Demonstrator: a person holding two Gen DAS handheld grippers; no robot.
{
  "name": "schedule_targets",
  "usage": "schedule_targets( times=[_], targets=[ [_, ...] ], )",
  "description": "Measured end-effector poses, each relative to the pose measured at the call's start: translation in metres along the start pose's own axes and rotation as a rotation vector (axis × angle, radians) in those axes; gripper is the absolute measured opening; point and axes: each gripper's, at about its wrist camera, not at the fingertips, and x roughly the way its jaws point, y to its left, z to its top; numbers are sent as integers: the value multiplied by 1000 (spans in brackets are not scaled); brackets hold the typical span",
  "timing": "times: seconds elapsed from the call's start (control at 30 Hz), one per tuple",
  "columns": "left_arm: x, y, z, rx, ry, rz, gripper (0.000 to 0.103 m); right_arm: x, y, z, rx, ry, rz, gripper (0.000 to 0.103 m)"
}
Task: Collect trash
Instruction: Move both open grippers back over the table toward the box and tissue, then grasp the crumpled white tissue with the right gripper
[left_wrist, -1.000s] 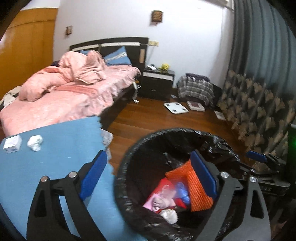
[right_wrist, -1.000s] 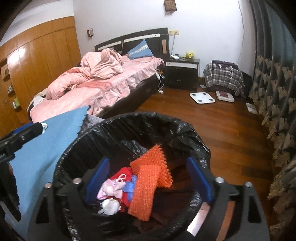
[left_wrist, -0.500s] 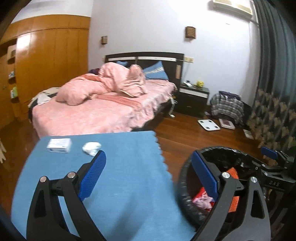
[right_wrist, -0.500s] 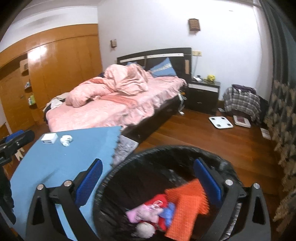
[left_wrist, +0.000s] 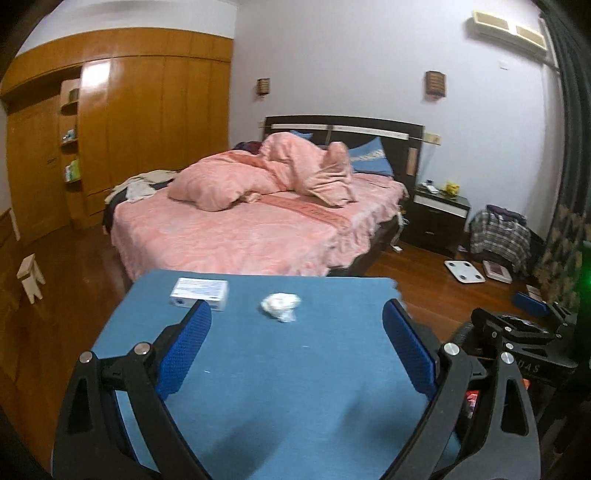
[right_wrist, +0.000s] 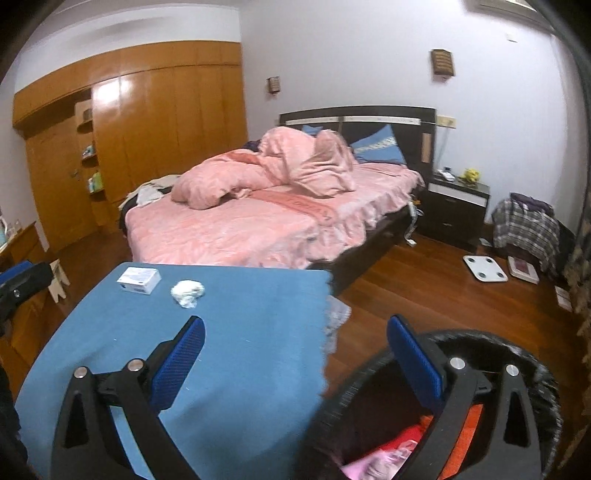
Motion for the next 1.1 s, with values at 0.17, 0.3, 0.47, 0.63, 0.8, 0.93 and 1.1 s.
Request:
schedule_targets(
  times=[0.17, 0.3, 0.47, 0.63, 0.8, 0.93, 1.1],
  targets=[
    [28, 39, -2, -22, 16, 63, 91, 39, 41, 6, -32, 8, 48, 97],
    [58, 73, -9, -59, 32, 106, 91, 79, 72, 9, -56, 27, 82, 97],
    [100, 113, -20, -75, 69, 142, 91, 135, 106, 15, -57, 69, 116, 97],
    [135, 140, -29, -74, 108, 152, 91, 187, 135, 13, -99, 115, 124, 97],
    [166, 161, -36, -79, 149, 156, 91, 231, 141, 5, -85, 205, 135, 97],
    [188, 171, -39, -82, 179, 151, 91, 249, 148, 2, -96, 253, 154, 95],
    [216, 173, -37, -78, 220, 120, 91, 269, 160, -4, -134, 344, 188, 71]
  ],
)
